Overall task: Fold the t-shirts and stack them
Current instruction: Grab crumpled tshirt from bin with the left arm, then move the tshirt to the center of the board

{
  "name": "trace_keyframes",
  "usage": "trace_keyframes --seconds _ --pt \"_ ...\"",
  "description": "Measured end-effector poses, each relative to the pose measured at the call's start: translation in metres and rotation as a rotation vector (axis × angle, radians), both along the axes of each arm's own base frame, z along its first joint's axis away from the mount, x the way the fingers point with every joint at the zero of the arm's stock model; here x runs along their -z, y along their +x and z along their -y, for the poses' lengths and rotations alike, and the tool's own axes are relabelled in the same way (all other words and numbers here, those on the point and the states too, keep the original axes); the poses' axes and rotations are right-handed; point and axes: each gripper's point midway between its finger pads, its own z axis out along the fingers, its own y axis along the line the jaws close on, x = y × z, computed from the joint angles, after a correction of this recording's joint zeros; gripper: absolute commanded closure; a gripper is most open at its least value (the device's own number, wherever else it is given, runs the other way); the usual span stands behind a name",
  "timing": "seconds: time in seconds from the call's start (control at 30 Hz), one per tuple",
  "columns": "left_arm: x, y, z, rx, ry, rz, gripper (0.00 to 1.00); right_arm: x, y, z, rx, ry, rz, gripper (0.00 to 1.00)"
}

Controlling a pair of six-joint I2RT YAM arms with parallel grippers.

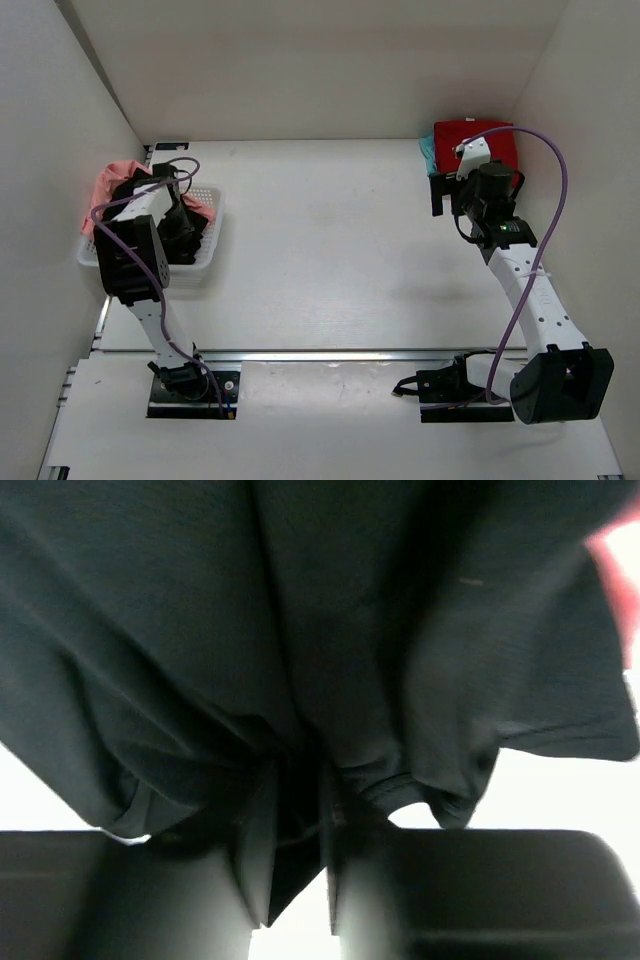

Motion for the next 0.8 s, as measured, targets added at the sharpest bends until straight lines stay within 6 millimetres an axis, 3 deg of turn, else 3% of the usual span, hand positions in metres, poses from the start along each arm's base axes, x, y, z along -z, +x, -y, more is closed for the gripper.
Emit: trace_keyframes --seconds 0.07,0.23,0.33,0.4,0.47,0.53,0.6,0.67,0.73,0.8 --pt "0.009 -0.006 0.002 -0.005 -0.020 -0.043 1.00 0.000 0.000 0.000 -0.001 0.000 0.001 0.01" --pt "0.014 -0.012 0.006 -0.002 -0.069 -0.091 1.00 0.000 0.000 -0.001 -0.002 0.004 0.000 0.01" --pt "-0.018 0.011 0.004 -0.006 -0.061 -0.029 1.00 -0.001 -0.001 -0.004 -0.008 0.005 0.002 0.01" --pt "-0.061 0.047 0.005 -0.006 -0.041 0.096 1.00 -0.003 -0.002 -0.006 -0.013 0.006 0.006 0.01" --pt "-0.122 0.091 0.018 0.016 -0.030 0.288 1.00 -0.006 -0.004 -0.007 -0.016 0.009 0.015 0.01" --pt "-0.187 0.124 0.047 0.074 -0.046 0.478 1.00 -0.011 -0.006 -0.008 -0.017 0.013 0.029 0.01" --pt "-0.258 0.141 0.102 0.190 -0.093 0.676 1.00 -0.017 -0.010 -0.006 -0.010 0.020 0.050 0.00" --pt "-0.320 0.134 0.168 0.341 -0.189 0.846 1.00 -0.020 -0.015 -0.001 0.003 0.023 0.067 0.01" --pt "-0.375 0.101 0.236 0.513 -0.342 0.997 1.00 -0.021 -0.021 0.005 0.021 0.026 0.079 0.00" --pt "-0.413 0.060 0.266 0.605 -0.492 1.108 1.00 -0.022 -0.025 0.010 0.036 0.030 0.089 0.01"
